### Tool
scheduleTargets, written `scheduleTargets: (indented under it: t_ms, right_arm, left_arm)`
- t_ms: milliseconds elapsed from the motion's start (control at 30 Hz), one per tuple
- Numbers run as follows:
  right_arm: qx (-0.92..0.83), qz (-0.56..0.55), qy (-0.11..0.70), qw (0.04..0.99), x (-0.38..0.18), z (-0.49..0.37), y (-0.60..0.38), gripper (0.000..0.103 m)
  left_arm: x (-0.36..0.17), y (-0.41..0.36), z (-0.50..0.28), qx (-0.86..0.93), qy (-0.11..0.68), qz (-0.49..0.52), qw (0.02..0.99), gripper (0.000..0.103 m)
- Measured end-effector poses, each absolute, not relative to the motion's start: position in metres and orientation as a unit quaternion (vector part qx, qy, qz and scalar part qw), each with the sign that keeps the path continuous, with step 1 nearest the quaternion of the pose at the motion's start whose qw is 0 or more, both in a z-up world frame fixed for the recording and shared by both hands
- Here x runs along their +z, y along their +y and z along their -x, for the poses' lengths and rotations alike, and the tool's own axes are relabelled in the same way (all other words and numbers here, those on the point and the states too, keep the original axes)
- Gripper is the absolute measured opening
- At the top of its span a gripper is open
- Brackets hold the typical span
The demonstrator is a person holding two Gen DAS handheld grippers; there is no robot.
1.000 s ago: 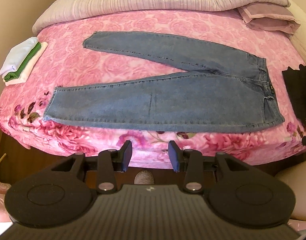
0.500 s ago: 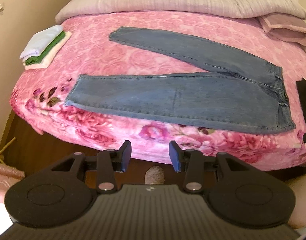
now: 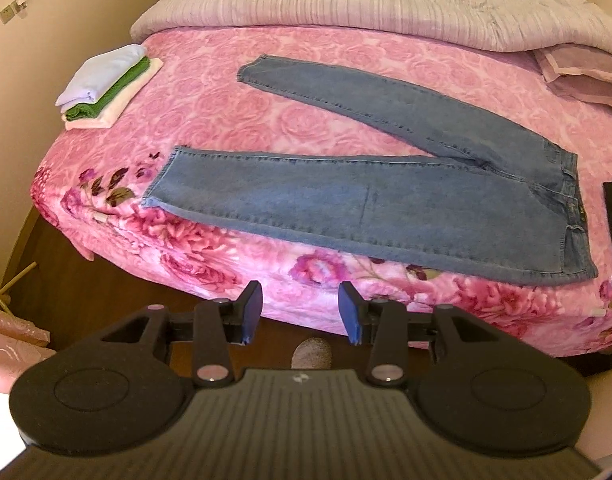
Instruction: Fold clothes
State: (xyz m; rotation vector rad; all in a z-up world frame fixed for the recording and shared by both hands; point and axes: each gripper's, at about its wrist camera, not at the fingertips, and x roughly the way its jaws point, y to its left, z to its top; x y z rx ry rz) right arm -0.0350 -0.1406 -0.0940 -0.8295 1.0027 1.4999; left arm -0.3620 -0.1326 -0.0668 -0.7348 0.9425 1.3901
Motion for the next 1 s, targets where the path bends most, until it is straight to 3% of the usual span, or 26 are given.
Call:
scheduleTargets:
  t_ms: [500,1000]
  right_arm:
    - [0.585,0.298,0.443,0.611,-0.089,-0.046,-0.146,0.047]
    - [0.564,0.223,0.424,0.672,-0.073,-0.102,-0.108,0.047]
  left_arm:
    - [-0.068,-0.104,0.312,0.559,0.398,0.281,0.671,0.040]
    - [-0.077,0.009,0.265,0.487,0.388,0.261,0.738,0.042]
